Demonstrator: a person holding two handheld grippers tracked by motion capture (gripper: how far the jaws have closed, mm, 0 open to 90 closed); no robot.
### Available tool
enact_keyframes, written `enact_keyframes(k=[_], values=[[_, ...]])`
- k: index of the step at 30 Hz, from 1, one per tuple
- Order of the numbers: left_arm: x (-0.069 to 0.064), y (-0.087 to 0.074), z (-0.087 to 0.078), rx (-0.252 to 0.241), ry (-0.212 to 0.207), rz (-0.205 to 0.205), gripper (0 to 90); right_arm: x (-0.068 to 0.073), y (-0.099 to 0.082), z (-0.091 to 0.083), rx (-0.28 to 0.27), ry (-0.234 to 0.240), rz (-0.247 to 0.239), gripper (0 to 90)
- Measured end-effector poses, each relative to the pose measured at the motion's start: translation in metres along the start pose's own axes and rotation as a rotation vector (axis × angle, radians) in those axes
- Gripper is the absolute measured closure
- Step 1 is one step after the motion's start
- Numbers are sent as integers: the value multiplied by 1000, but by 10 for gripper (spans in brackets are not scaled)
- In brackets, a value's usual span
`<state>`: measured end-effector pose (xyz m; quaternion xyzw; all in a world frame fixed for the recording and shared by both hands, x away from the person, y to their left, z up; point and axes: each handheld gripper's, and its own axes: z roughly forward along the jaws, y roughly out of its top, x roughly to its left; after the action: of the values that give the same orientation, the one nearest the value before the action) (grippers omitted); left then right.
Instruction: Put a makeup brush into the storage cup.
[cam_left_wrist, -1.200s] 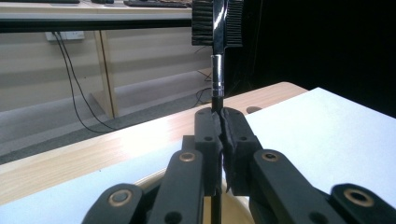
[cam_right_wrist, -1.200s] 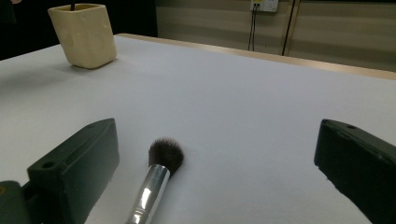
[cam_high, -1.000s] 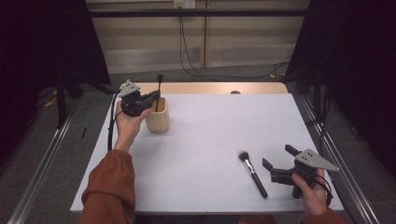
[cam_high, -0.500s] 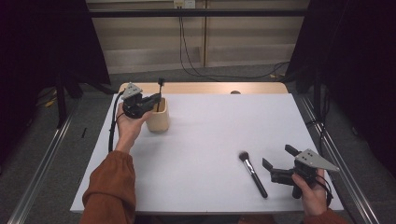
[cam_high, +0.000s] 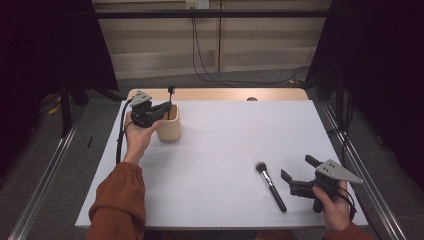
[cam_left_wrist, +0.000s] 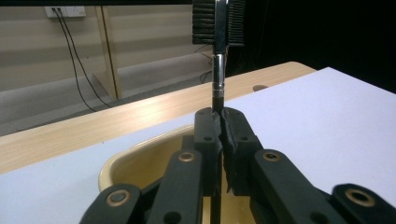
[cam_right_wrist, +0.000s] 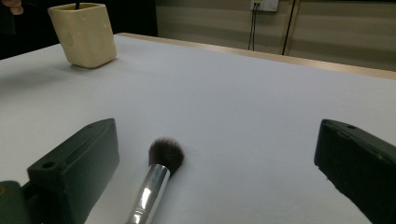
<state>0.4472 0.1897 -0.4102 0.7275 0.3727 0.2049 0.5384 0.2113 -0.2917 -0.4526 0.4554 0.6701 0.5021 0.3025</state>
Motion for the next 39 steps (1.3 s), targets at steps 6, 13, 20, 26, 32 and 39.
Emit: enact_keyframes(k=[6,13,20,26,32,39], values=[[-3,0,1,12,8,-5,782,0,0,0,0,-1,-2,0],[-2,0,-2,4,13,2,671,0,0,0,-1,0,-1,0],[-5,-4,-9,-28,38,-7,392,0,0,0,0,1,1,0],[-5,-4,-14,-20,37,-37,148,1,0,0,-1,2,-5,0],[-6,-6,-22,-20,24,-50,58,0,0,0,-1,2,-6,0],[-8,-8,-31,-11,-2,-34,24,1,0,1,2,5,-4,0]])
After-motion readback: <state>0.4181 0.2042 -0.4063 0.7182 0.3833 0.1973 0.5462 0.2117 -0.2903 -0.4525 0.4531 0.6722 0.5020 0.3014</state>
